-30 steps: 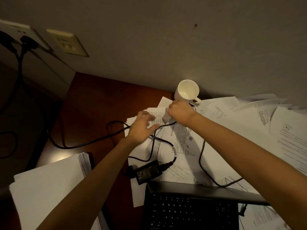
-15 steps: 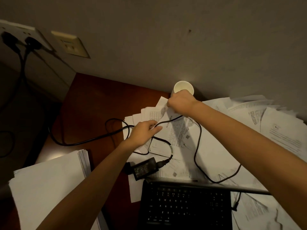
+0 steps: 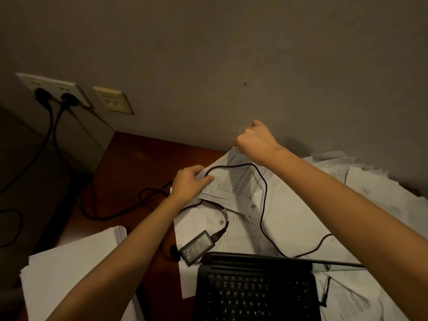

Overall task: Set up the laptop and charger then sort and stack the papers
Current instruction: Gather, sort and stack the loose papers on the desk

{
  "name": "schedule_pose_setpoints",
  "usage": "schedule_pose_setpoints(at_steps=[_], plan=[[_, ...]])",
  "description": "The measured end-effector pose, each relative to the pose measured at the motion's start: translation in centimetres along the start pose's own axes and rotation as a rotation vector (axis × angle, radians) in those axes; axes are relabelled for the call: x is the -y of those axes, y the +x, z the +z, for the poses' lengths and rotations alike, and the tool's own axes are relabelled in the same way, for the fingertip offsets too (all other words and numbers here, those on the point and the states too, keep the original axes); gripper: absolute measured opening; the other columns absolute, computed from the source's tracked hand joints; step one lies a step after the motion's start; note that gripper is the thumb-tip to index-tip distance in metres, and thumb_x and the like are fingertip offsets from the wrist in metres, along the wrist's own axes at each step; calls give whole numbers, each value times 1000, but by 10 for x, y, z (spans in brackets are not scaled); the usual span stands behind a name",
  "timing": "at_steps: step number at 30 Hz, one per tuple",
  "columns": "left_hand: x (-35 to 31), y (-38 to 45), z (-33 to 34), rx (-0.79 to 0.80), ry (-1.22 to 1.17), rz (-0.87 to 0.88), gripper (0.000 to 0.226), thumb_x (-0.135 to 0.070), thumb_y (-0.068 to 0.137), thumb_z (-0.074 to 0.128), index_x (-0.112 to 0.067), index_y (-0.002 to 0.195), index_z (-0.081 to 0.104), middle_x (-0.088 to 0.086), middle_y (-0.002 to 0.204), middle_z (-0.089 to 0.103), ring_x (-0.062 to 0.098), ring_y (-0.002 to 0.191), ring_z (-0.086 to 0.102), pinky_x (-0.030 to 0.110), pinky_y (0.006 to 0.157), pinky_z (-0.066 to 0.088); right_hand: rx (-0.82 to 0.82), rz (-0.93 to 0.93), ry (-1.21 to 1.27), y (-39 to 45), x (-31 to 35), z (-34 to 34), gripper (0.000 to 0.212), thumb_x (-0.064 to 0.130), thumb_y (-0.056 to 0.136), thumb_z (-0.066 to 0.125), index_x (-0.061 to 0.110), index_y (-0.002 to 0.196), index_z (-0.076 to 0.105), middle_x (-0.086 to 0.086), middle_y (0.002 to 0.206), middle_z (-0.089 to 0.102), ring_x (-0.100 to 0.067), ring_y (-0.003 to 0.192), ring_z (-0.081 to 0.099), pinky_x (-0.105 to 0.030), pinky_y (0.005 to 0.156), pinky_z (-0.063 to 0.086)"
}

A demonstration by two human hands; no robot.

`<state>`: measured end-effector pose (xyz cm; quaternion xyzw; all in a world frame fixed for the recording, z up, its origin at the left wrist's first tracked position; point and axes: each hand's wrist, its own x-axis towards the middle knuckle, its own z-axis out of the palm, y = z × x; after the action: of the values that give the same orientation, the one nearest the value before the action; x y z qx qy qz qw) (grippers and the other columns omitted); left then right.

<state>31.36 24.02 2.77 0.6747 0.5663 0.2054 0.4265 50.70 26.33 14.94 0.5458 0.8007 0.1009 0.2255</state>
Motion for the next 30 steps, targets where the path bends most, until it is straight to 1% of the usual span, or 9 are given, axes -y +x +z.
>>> schedule_pose_setpoints(at_steps=[3, 7, 10, 13, 17, 19, 22, 27, 30], plan=[[-5, -6, -5, 5, -26, 18, 20, -43, 78, 70, -30, 93, 67, -12, 84, 69, 7, 80, 64, 42, 74, 56, -44, 17, -27, -8, -1, -14, 20, 4, 84, 56, 19, 91, 67, -1, 88, 67, -22, 80, 55, -32, 86, 31], [-10, -16, -10, -8, -102, 72, 31, -44, 77, 74, -28, 102, 65, -12, 96, 68, 7, 89, 64, 42, 80, 55, -78, 60, -21, -23, -7, -33, 21, 1, 82, 56, 17, 93, 66, -4, 94, 68, -24, 92, 59, -32, 83, 31], [-16, -26, -16, -83, -125, 132, 61, -39, 75, 78, -20, 127, 54, -7, 123, 56, 8, 111, 53, 29, 94, 46, -119, 146, 67, -36, -18, -42, 19, 1, 84, 54, 13, 92, 66, -7, 95, 67, -26, 93, 60, -30, 74, 29], [-19, -34, -24, -149, -184, 142, 87, -34, 72, 82, -18, 143, 35, -11, 136, 36, 5, 121, 41, 22, 97, 38, -214, 269, 144, -49, -34, -49, 18, 5, 84, 56, 13, 93, 69, -9, 94, 67, -29, 91, 61, -29, 63, 32], [-25, -37, -32, -171, -344, 145, 96, -26, 71, 83, -23, 147, 24, -4, 143, 38, 7, 120, 48, 8, 87, 42, -331, 406, 286, -66, -48, -64, 18, 9, 84, 57, 13, 93, 71, -11, 91, 65, -32, 90, 60, -29, 60, 32], [-33, -36, -36, -173, -367, 153, 97, -28, 70, 82, -26, 147, 23, -4, 146, 36, 4, 121, 46, 12, 98, 38, -371, 420, 363, -72, -46, -72, 16, 12, 86, 57, 15, 93, 71, -9, 93, 67, -30, 93, 60, -29, 62, 34], [-43, -32, -44, -225, -384, 130, 102, -30, 69, 83, -21, 149, 20, -1, 149, 30, 10, 131, 38, 33, 113, 32, -455, 473, 555, -78, -40, -81, 15, 17, 87, 60, 20, 93, 73, -3, 93, 71, -25, 96, 62, -29, 67, 40], [-47, -33, -63, -353, -357, 79, 120, -38, 63, 85, -21, 152, 6, 1, 156, 12, 18, 144, 14, 38, 117, 20, -501, 550, 973, -79, -35, -84, 4, 21, 82, 73, 18, 84, 74, 1, 76, 70, -17, 82, 63, -29, 70, 48], [-39, -42, -76, -440, -389, 33, 134, -38, 55, 89, -22, 152, -3, 3, 157, 8, 20, 145, 8, 40, 117, 16, -471, 555, 1214, -78, -31, -86, 13, 18, 79, 75, 13, 91, 73, 2, 75, 65, -14, 75, 60, -26, 68, 45]])
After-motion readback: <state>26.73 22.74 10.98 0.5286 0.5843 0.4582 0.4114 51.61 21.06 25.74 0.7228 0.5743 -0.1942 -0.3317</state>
